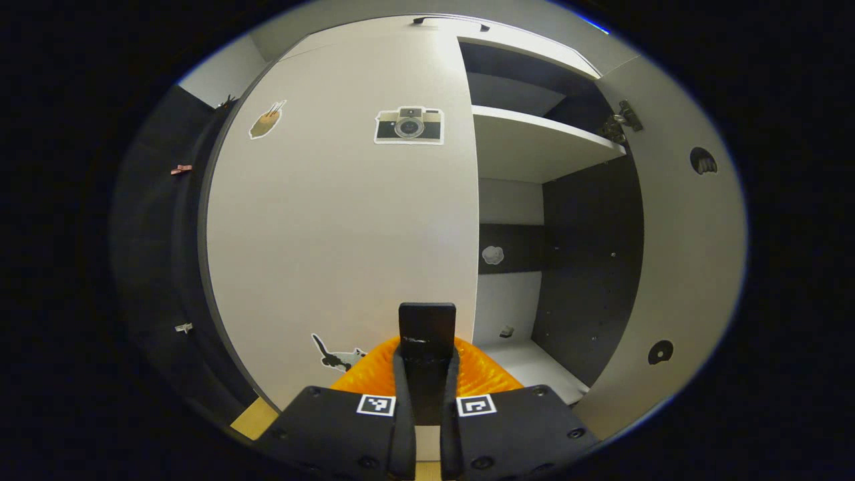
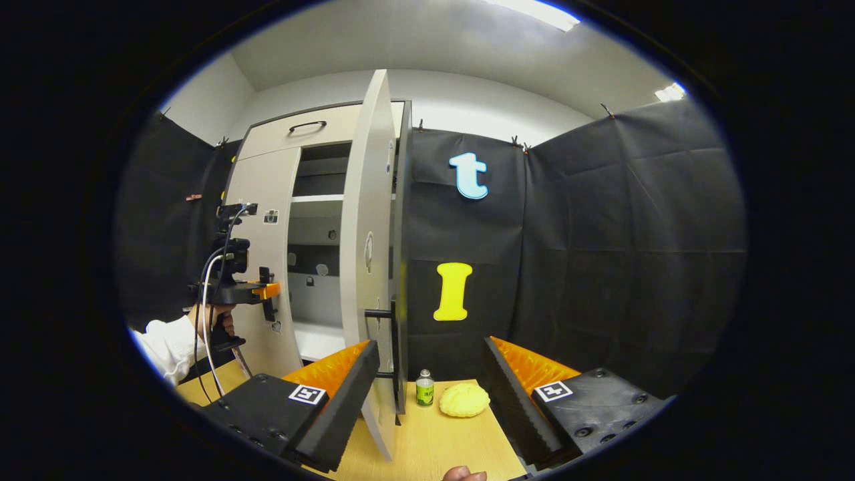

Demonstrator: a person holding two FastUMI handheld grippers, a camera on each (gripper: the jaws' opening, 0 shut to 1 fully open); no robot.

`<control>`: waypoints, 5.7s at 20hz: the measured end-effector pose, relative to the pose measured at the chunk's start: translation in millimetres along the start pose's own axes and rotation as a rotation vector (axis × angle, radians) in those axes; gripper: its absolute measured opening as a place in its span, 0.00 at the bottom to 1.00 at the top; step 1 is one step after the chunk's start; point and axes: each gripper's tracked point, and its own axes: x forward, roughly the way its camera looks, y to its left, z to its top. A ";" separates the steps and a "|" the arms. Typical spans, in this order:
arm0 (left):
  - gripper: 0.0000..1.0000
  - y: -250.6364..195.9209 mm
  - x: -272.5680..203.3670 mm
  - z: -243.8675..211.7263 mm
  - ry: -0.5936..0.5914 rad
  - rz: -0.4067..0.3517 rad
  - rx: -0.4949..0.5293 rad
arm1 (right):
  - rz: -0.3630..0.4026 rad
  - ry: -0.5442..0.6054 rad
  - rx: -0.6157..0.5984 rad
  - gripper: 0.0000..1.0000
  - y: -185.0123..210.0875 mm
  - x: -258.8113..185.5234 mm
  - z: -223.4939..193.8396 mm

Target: Open the right door of the double-door shoe cabinet with the right hand, and open the left door with the left hand.

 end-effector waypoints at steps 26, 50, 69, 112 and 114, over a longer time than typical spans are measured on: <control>0.17 59.7 -139.0 -12.9 -0.023 -0.162 -0.052 | 0.064 -0.022 0.016 0.98 116.7 -15.9 4.7; 0.14 130.8 -148.5 -9.6 -0.078 -0.043 -0.041 | 0.134 -0.006 0.012 0.98 193.7 -6.5 -8.2; 0.22 133.6 -166.8 -13.3 -0.072 -0.034 -0.069 | 0.121 0.015 0.037 0.98 189.2 -16.2 -12.8; 0.96 83.7 -196.4 0.6 -0.129 -0.035 -0.054 | 0.097 -0.013 0.042 0.98 179.7 -30.9 6.4; 0.96 82.9 -195.5 -0.4 -0.128 -0.038 -0.052 | 0.097 -0.012 0.039 0.98 180.9 -29.7 4.8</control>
